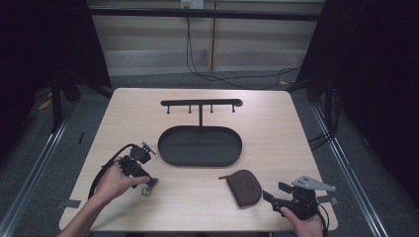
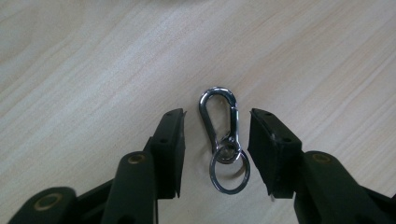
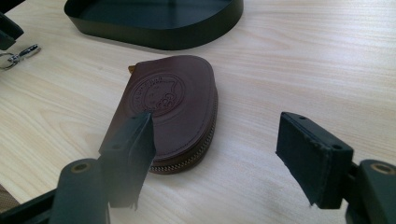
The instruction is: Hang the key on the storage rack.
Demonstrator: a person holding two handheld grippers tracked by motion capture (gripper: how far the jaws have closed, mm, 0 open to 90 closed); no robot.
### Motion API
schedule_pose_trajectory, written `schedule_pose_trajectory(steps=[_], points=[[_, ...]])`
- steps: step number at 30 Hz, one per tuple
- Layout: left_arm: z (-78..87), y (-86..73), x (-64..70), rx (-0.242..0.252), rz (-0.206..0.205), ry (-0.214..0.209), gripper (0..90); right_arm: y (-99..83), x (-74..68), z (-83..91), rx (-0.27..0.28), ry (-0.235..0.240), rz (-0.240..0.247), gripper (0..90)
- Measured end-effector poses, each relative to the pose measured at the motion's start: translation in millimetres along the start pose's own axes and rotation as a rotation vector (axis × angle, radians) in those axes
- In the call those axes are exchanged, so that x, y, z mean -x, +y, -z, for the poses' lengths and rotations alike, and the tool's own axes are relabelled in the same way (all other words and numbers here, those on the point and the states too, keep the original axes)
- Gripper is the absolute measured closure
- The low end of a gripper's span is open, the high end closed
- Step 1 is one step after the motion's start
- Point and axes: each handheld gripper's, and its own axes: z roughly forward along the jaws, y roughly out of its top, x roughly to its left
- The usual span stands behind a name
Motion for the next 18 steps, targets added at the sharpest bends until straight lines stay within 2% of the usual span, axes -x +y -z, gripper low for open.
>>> schedule_pose_trajectory(steps=[3, 5, 8, 10, 18], points=[[-5.0, 4.7, 1.3, -0.043, -0.008, -0.010, 57.3, 0.0, 0.0, -0.2, -0.001, 0.004, -0.002, 27.6], [-6.9, 7.0, 3.1, -0.049, -0.006, 0.006, 58.5, 0.1, -0.1, -0.5, -0.001, 0.007, 0.000, 27.5], [-9.1, 9.0, 4.1, -0.065, -0.010, 0.005, 60.7, 0.1, -0.2, -0.4, -0.001, 0.008, 0.001, 27.5], [-13.5, 10.4, 5.8, -0.086, -0.023, 0.015, 61.4, -0.1, 0.1, -0.1, -0.001, 0.008, -0.002, 27.4], [-20.6, 13.1, 7.4, -0.109, -0.030, 0.031, 66.1, 0.0, 0.2, -0.6, -0.001, 0.010, 0.001, 27.5]])
